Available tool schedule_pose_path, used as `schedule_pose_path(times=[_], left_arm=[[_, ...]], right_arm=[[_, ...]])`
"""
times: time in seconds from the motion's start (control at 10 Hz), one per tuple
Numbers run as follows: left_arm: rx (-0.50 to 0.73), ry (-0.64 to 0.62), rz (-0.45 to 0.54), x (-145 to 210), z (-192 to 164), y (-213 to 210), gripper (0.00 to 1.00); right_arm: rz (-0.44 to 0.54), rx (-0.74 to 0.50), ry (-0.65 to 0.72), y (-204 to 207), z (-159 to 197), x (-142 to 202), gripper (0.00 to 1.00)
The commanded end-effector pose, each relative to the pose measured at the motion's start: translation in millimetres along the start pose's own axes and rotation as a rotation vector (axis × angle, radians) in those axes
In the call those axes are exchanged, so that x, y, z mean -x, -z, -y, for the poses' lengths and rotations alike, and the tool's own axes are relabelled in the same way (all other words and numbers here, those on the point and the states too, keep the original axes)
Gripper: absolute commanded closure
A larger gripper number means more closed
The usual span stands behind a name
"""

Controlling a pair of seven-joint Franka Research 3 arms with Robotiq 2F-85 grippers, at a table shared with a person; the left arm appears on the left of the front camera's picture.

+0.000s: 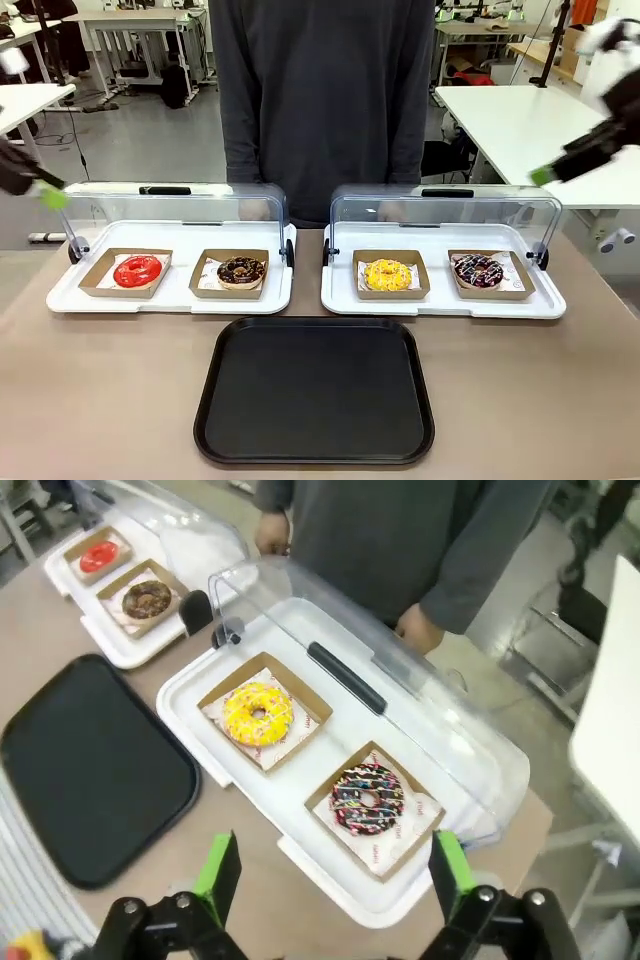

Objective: Move the third donut from the left to the tray.
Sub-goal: Pick up the Paper togo box containing the Donut indicated by the person and place it on the Handle tray.

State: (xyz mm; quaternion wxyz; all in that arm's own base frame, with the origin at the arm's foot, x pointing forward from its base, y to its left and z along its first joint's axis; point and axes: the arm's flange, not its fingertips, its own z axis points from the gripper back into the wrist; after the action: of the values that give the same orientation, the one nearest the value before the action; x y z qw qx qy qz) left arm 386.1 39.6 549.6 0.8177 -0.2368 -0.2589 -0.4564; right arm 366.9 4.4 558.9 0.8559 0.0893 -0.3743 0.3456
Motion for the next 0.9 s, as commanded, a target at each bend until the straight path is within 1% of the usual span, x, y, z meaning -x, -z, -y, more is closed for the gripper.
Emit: schedule_pose_path(times=[0.0,0.1,0.3,0.4,0.5,0.6,0.8], left_arm=[[0.091,0.109,0.060,30.0,-33.0,-22.3,0.00],[0.102,0.112,0.109,46.9,-40.2,-29.3,0.00],[0.098,0.112,0.189,79.2,-55.7,-43.8,0.00],[0.094,0.118,0.211,88.5,-59.4,-47.7,0.00],[0.094,0.130,0.252,95.6,-61.9,-50.4,0.00],[0.084,0.146,0.289,99.2,-57.9,-54.2,0.00],[0.057,0.151,0.321,104.1,-48.9,-57.6,0.00]], right_arm=[[0.124,-0.153,-0.068,-33.7,49.9,50.4,0.00],[0.186,-0.162,-0.065,-52.8,67.4,79.8,0.00],[0.271,-0.179,-0.021,-76.3,91.0,123.5,0.00],[0.294,-0.182,-0.001,-80.4,98.2,135.9,0.00],[0.321,-0.192,0.004,-82.7,104.5,145.3,0.00],[0.350,-0.206,0.019,-84.1,110.6,152.7,0.00],[0.381,-0.222,0.026,-86.3,115.9,157.8,0.00]])
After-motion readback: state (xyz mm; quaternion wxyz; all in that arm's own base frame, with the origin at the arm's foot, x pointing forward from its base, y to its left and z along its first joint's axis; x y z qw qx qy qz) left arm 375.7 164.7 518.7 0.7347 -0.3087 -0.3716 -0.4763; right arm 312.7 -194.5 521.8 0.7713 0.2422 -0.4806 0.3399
